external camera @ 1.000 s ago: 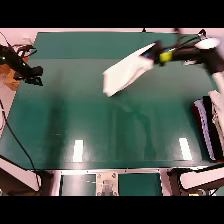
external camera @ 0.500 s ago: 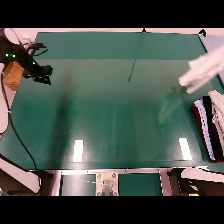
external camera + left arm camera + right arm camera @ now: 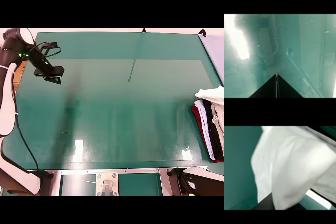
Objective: Fold the shirts.
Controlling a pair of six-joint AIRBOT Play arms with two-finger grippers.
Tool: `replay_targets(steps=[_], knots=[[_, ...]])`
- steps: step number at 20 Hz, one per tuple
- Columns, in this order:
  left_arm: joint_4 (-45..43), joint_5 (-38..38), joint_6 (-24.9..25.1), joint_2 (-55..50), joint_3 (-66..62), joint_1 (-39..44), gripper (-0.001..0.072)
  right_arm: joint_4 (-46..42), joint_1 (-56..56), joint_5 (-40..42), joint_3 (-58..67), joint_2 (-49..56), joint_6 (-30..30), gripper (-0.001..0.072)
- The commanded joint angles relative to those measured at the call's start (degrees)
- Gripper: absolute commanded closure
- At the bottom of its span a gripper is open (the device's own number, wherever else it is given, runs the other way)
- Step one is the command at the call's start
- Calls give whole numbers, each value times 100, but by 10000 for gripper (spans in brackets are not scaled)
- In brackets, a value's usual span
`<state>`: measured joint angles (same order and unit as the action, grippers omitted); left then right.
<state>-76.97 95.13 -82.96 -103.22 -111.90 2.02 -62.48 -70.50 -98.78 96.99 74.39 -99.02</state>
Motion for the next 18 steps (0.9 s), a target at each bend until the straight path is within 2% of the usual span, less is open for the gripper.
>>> replay_targets(steps=[1, 8, 9, 10, 11, 13, 15, 16, 17, 18], knots=[[63, -4, 109, 4, 0, 42, 683, -2000, -166, -669, -269, -201, -302, 695], [70, 20, 247, 4, 0, 42, 683, -3123, -166, -645, -1930, -304, -391, 693], [70, -17, 247, 4, 0, 42, 683, -3145, -168, -568, -2205, -269, -389, 554], [70, -37, 249, 4, 0, 42, 683, -3167, -168, -476, -2415, -225, -387, 250], [70, -81, 282, 4, 0, 42, 683, -3152, -166, -378, -2551, -160, -387, 129], [68, -151, 306, 7, 0, 42, 683, -2857, -17, -234, -2479, -31, -396, 130], [74, -140, 286, 7, 0, 44, 683, -1974, 291, 37, -2218, 50, -396, 162], [74, -92, 223, 7, 0, 44, 684, -1390, 511, 264, -2072, 61, -258, 383], [74, -24, 181, 7, 0, 44, 684, -732, 802, 588, -1926, 59, 39, 673], [85, 92, 79, 7, 0, 44, 684, -227, 1137, 848, -1790, 59, 227, 689]])
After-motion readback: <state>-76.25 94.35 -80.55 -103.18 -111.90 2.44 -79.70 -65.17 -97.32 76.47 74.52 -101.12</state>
